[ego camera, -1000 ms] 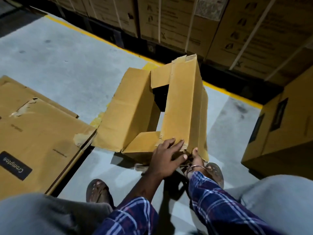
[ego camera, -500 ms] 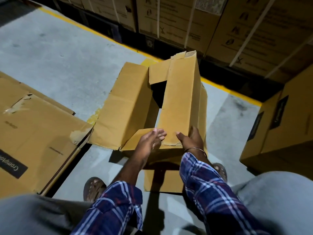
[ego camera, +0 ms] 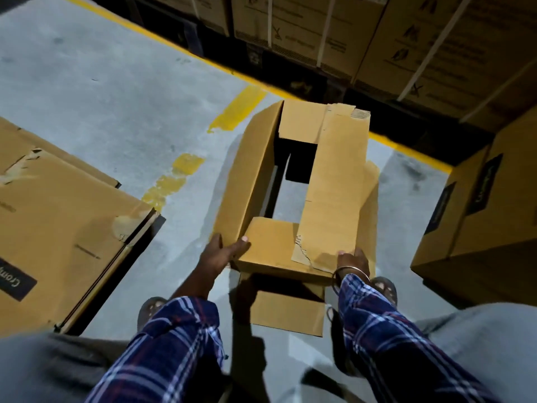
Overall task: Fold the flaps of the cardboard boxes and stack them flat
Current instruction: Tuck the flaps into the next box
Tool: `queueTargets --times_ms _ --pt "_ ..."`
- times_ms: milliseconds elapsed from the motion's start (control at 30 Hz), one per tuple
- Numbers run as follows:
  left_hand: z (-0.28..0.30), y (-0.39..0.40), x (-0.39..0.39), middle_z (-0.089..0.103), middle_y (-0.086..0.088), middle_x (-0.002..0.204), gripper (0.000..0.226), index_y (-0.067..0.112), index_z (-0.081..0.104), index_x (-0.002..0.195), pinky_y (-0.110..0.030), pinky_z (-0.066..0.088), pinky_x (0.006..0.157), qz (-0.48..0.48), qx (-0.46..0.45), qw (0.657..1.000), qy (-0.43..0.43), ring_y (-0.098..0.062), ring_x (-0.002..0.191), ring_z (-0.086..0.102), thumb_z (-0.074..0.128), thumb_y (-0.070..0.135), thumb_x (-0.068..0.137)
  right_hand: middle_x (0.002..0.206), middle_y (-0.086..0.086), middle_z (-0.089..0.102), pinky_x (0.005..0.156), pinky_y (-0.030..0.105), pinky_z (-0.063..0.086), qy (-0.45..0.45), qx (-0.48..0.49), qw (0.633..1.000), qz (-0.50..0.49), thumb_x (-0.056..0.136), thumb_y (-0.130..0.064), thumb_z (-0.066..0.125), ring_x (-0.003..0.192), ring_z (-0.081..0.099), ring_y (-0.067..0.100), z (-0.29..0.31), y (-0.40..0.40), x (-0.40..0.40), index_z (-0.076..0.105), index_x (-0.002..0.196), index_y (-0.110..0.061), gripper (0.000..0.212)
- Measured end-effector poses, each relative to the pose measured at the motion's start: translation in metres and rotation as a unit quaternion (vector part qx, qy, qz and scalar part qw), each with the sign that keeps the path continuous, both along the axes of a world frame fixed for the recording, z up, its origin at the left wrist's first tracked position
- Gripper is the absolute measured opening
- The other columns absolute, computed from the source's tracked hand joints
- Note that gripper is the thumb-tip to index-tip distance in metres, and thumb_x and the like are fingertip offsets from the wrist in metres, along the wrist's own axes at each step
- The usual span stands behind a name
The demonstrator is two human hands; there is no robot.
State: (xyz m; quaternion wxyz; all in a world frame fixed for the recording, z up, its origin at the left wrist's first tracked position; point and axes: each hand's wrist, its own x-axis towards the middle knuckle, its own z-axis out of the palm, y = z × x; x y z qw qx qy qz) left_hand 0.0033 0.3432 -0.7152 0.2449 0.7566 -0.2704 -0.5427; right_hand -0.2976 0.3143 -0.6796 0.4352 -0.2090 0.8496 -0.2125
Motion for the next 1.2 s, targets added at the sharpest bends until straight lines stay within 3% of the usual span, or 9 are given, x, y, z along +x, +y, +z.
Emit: queueTargets --times_ms 167,300,433,500,667,867,967,1100,1200 --pt "-0.002 0.004 -0.013 0.065 -0.001 0.129 0.078 0.017 0.060 0.131 -0.046 0.051 0.104 0.014 -0.012 1.000 -0.011 -0.025 0.115 0.062 0.071 0.071 0.076 0.129 0.006 0.066 0.102 0.041 0.047 -0.024 -0.030 0.998 0.054 0.098 -0.023 0.060 0.109 0.058 0.031 0.000 -0.002 0.004 0.064 0.132 -0.019 0.034" --pt "-0.002 0.013 -0.003 0.072 -0.011 0.111 0.049 0.014 0.071 0.108 -0.050 0.056 0.096 -0.028 0.018 0.998 -0.055 -0.030 0.101 0.067 0.066 0.058 0.090 0.138 0.005 0.063 0.108 0.043 0.045 -0.042 -0.030 0.997 0.064 0.097 -0.028 0.062 0.121 0.058 0.032 -0.004 -0.007 0.008 0.060 0.140 -0.025 0.044" --pt "0.015 0.035 0.004 0.075 -0.014 0.101 0.089 0.008 0.072 0.101 -0.039 0.062 0.077 -0.062 0.123 0.990 -0.019 -0.029 0.090 0.073 0.071 0.086 0.060 0.143 0.005 0.058 0.107 0.035 0.041 -0.050 -0.035 0.988 0.139 0.099 -0.019 0.061 0.128 0.055 0.033 0.003 -0.007 0.016 0.055 0.146 -0.019 0.047" --pt "0.018 0.046 0.007 0.073 -0.017 0.099 0.088 0.004 0.070 0.096 -0.036 0.059 0.075 -0.094 0.158 0.980 -0.082 -0.029 0.086 0.071 0.066 0.087 0.068 0.145 0.008 0.057 0.107 0.034 0.040 -0.047 -0.023 0.983 0.177 0.099 -0.016 0.061 0.129 0.054 0.033 0.002 -0.008 0.024 0.054 0.146 -0.018 0.048" --pt "0.015 0.070 0.001 0.056 -0.025 0.139 0.085 0.006 0.055 0.141 -0.040 0.046 0.105 0.007 0.160 0.979 -0.124 -0.040 0.126 0.056 0.043 0.074 0.091 0.142 0.012 0.058 0.098 0.029 0.041 0.009 0.009 0.973 0.229 0.102 -0.017 0.051 0.126 0.055 0.033 0.008 -0.004 0.045 0.056 0.142 -0.021 0.041" --pt "0.017 0.070 0.002 0.058 -0.025 0.139 0.058 -0.002 0.055 0.136 -0.043 0.046 0.106 0.060 0.155 0.975 -0.148 -0.043 0.125 0.056 0.040 0.046 0.108 0.143 0.013 0.057 0.105 0.037 0.043 0.057 0.049 0.953 0.293 0.103 -0.028 0.047 0.127 0.054 0.034 0.015 0.008 0.048 0.051 0.141 -0.019 0.040" --pt "0.033 0.057 0.008 0.055 -0.022 0.139 0.056 0.002 0.048 0.140 -0.044 0.047 0.104 0.062 0.143 0.980 -0.120 -0.040 0.124 0.055 0.054 0.043 0.103 0.155 0.016 0.041 0.111 0.043 0.038 0.065 0.070 0.945 0.313 0.095 -0.059 0.056 0.139 0.043 0.036 0.023 0.006 0.052 0.029 0.155 -0.018 0.078" --pt "0.082 0.017 0.027 0.047 -0.024 0.147 0.087 0.002 0.043 0.146 -0.044 0.048 0.100 -0.011 0.091 0.983 -0.158 -0.042 0.127 0.052 0.063 0.064 0.088 0.169 0.012 -0.003 0.118 0.065 0.010 0.150 0.023 0.890 0.429 0.064 -0.084 0.068 0.155 -0.003 0.033 0.025 0.016 0.078 -0.004 0.159 -0.034 0.130" --pt "0.147 -0.007 0.031 0.054 -0.019 0.144 0.063 0.006 0.054 0.141 -0.039 0.045 0.102 -0.125 -0.007 0.977 -0.173 -0.036 0.131 0.052 0.059 0.053 0.099 0.165 0.014 -0.025 0.115 0.071 0.002 0.212 0.028 0.847 0.486 0.056 -0.084 0.073 0.153 -0.022 0.034 0.019 0.028 0.101 -0.013 0.157 -0.037 0.141"
